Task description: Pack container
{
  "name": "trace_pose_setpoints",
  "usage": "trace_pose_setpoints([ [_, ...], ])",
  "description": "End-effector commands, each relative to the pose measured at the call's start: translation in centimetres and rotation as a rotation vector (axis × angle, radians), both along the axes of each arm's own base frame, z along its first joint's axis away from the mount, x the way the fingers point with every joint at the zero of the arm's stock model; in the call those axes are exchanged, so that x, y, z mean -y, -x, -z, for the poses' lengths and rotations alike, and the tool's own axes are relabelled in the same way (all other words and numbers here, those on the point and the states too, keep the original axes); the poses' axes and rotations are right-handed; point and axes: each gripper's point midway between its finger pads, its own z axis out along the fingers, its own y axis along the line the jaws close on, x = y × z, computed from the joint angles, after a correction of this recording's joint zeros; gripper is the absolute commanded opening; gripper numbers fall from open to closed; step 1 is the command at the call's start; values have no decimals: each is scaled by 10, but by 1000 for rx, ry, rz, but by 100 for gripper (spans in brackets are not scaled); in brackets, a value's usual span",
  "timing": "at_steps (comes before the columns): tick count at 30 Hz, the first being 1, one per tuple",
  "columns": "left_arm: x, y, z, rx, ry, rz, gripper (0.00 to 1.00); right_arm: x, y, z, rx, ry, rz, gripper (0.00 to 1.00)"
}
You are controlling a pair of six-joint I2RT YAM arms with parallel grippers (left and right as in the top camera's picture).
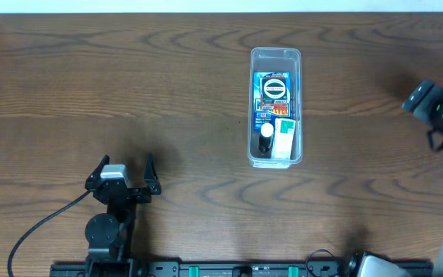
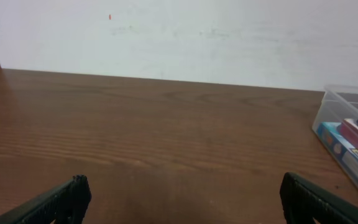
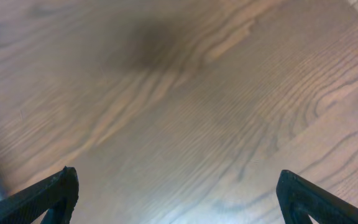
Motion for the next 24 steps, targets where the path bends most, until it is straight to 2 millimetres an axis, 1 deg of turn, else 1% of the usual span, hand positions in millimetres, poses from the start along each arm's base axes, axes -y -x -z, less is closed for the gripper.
trace_pose_setpoints([
  [1,-3,1,17,-51,-10,-16,98,-37,27,-6,47,26,-95,99],
  [3,-3,1,17,-51,-10,-16,98,-60,41,-9,81,33,-160,99],
  [7,-3,1,17,-51,-10,-16,98,-87,69,-15,141,41,-247,99],
  [11,-3,1,17,-51,-10,-17,98,-100,88,-18,196,49,-297,99],
  [14,-3,1,17,-51,-10,-16,98,-99,100,-17,230,91,-293,99],
  [17,-3,1,17,-51,-10,-16,98,-105,98,-15,312,92,-315,99],
  [21,-3,1,17,-51,-10,-16,98,-119,89,3,426,84,-372,99],
  [24,-3,1,17,-51,-10,-16,98,-134,84,17,508,71,-446,99],
])
